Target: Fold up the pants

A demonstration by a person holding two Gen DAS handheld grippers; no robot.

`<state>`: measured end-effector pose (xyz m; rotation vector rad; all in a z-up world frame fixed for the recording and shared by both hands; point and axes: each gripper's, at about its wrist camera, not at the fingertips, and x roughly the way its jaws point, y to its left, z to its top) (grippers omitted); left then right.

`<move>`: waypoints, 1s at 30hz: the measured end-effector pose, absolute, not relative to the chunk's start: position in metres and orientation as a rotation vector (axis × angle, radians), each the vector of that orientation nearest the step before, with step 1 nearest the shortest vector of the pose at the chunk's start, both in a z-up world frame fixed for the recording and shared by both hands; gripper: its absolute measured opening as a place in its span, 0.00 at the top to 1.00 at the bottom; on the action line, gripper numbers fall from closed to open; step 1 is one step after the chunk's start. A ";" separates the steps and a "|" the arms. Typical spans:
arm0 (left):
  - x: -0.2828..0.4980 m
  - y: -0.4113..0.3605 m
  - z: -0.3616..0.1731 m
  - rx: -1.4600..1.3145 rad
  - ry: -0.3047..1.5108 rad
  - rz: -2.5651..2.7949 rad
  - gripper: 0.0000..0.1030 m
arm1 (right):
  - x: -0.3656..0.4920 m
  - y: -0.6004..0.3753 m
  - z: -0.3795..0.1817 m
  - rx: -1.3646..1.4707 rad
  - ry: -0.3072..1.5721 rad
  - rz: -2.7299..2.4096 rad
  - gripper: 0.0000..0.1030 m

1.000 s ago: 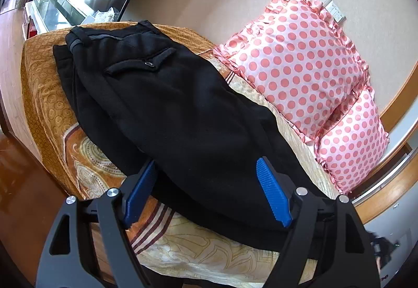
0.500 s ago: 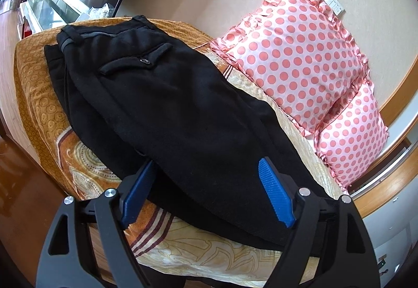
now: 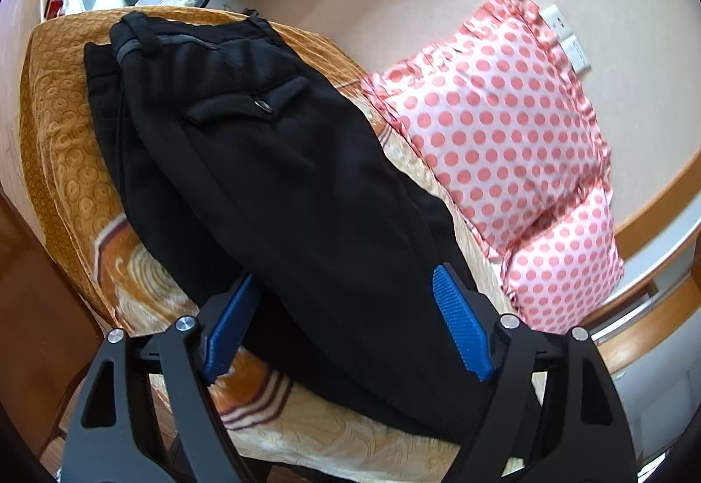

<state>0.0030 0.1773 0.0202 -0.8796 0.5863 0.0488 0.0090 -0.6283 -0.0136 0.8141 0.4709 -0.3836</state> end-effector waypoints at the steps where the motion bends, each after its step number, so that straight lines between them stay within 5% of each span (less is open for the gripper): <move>1: 0.004 0.180 0.020 -0.888 0.584 0.061 0.33 | 0.007 -0.629 -0.015 0.815 0.472 -0.383 0.99; 5: 0.003 0.190 0.015 -0.899 0.584 0.116 0.85 | 0.007 -0.629 -0.018 0.831 0.473 -0.383 0.99; 8: -0.006 0.190 0.016 -0.892 0.567 0.138 0.92 | 0.005 -0.630 -0.019 0.839 0.467 -0.386 0.99; 18: -0.029 0.177 0.020 -0.749 0.554 0.218 0.92 | 0.000 -0.626 -0.022 0.826 0.471 -0.423 0.99; 21: -0.028 0.179 0.013 -0.760 0.569 0.214 0.78 | 0.001 -0.623 -0.024 0.815 0.484 -0.435 0.99; 23: -0.029 0.175 0.018 -0.739 0.559 0.189 0.49 | 0.000 -0.622 -0.023 0.809 0.486 -0.438 0.99; 26: -0.038 0.165 0.036 -0.645 0.502 0.268 0.22 | -0.003 -0.622 -0.023 0.823 0.498 -0.461 0.91; 30: -0.053 0.146 0.064 -0.506 0.379 0.318 0.11 | -0.015 -0.614 -0.012 0.738 0.484 -0.585 0.68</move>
